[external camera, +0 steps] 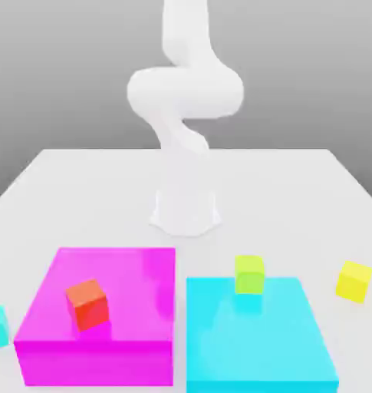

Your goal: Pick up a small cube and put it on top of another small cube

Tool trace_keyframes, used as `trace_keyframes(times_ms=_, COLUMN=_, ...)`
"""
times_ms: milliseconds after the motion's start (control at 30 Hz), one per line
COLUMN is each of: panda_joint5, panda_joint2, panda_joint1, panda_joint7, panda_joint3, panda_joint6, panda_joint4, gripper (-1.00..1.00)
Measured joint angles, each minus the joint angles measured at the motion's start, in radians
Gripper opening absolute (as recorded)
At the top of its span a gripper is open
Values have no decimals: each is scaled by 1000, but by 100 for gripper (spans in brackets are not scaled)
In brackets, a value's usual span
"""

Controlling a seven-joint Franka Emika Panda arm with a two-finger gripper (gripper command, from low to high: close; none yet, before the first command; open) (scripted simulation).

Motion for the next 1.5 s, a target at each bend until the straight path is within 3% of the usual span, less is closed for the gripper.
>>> trace_keyframes(times_ms=367, panda_joint5=-24, panda_joint2=400, panda_joint1=164, panda_joint7=-27, panda_joint3=213, panda_joint6=203, panda_joint4=-143, gripper=0)
trace_keyframes(times_ms=633, panda_joint5=-107, panda_joint2=695, panda_joint1=314, panda_joint7=2, panda_joint3=352, panda_joint6=347, panda_joint4=-245, gripper=0)
trace_keyframes(times_ms=800, panda_joint5=-211, panda_joint2=885, panda_joint1=408, panda_joint7=60, panda_joint3=362, panda_joint6=442, panda_joint4=-289, gripper=0)
trace_keyframes(times_ms=933, panda_joint5=-348, panda_joint2=1031, panda_joint1=516, panda_joint7=163, panda_joint3=234, panda_joint6=547, panda_joint4=-262, gripper=0)
trace_keyframes(times_ms=967, panda_joint5=-374, panda_joint2=1061, panda_joint1=543, panda_joint7=183, panda_joint3=200, panda_joint6=571, panda_joint4=-255, gripper=-100)
trace_keyframes(times_ms=1167, panda_joint5=-390, panda_joint2=1077, panda_joint1=556, panda_joint7=195, panda_joint3=185, panda_joint6=583, panda_joint4=-252, gripper=-100)
trace_keyframes(times_ms=1400, panda_joint5=-170, panda_joint2=880, panda_joint1=451, panda_joint7=33, panda_joint3=330, panda_joint6=440, panda_joint4=-288, gripper=-100)
trace_keyframes(times_ms=1500, panda_joint5=-66, panda_joint2=851, panda_joint1=357, panda_joint7=-9, panda_joint3=289, panda_joint6=399, panda_joint4=-230, gripper=-100)
